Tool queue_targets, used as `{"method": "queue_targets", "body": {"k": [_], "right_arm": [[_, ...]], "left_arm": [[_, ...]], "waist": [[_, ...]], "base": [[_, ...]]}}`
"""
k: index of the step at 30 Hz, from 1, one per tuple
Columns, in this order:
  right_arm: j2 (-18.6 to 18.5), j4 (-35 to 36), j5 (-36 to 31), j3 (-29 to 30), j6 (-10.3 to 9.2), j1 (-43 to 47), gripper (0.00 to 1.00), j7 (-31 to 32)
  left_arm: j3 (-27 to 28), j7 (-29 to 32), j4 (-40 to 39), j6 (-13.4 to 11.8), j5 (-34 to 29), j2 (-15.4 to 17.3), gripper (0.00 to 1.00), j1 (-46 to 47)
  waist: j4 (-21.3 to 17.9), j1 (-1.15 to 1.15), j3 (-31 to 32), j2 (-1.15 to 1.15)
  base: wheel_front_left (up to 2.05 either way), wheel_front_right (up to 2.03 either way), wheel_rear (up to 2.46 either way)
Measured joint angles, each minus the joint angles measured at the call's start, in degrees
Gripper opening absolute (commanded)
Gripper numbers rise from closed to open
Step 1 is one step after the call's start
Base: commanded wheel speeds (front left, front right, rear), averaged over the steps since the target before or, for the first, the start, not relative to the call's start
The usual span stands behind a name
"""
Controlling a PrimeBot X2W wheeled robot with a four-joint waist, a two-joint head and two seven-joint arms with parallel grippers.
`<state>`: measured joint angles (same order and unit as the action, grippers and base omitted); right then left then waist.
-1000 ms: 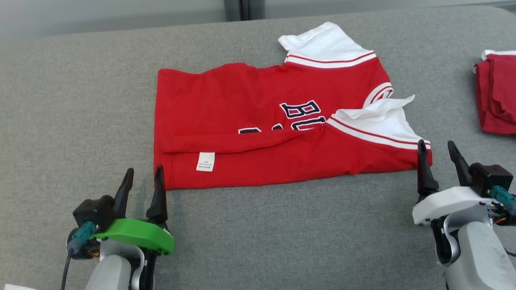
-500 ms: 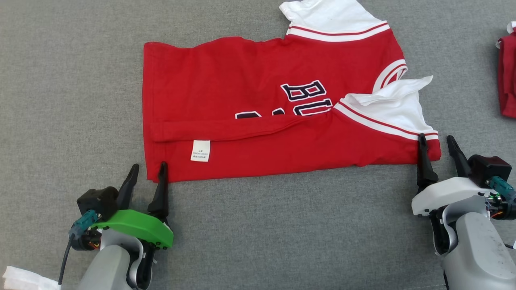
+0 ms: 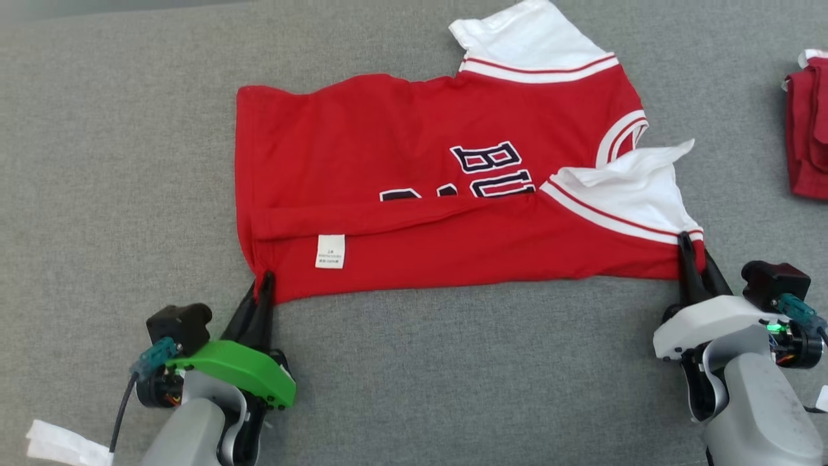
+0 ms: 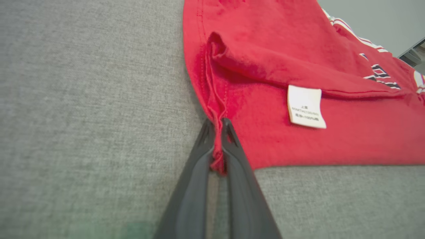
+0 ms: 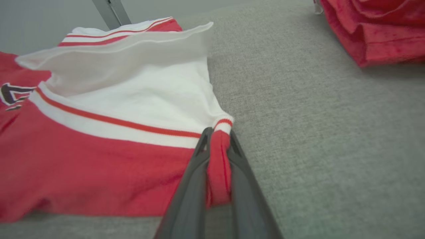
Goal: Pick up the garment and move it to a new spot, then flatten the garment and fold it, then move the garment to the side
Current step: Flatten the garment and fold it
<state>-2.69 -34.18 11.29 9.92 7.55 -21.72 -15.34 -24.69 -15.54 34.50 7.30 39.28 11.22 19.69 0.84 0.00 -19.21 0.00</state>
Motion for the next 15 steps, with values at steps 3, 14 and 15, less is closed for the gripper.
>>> {"method": "queue_targets", "body": {"k": [3, 14, 15], "right_arm": [[0.0, 0.0, 0.3, 0.9, 0.0, 1.7, 0.0, 0.2], [0.0, -1.8, 2.8, 1.5, 0.0, 13.8, 0.0, 0.2], [0.0, -1.7, 3.0, 1.4, 0.0, 14.6, 0.0, 0.2]], "left_arm": [[1.5, 0.2, -0.3, 0.0, -1.0, -1.2, 0.0, -2.4], [8.5, 0.4, 0.7, 0.3, -5.5, -6.4, 0.0, -16.5], [8.5, 0.4, 0.7, 0.3, -5.9, -6.6, 0.0, -17.4]], "waist": [[0.0, 0.0, 2.1, 0.0], [0.0, 0.0, 13.7, 0.0], [0.0, 0.0, 14.5, 0.0]], "base": [[0.0, 0.0, 0.0], [0.0, 0.0, 0.0], [0.0, 0.0, 0.0]]}}
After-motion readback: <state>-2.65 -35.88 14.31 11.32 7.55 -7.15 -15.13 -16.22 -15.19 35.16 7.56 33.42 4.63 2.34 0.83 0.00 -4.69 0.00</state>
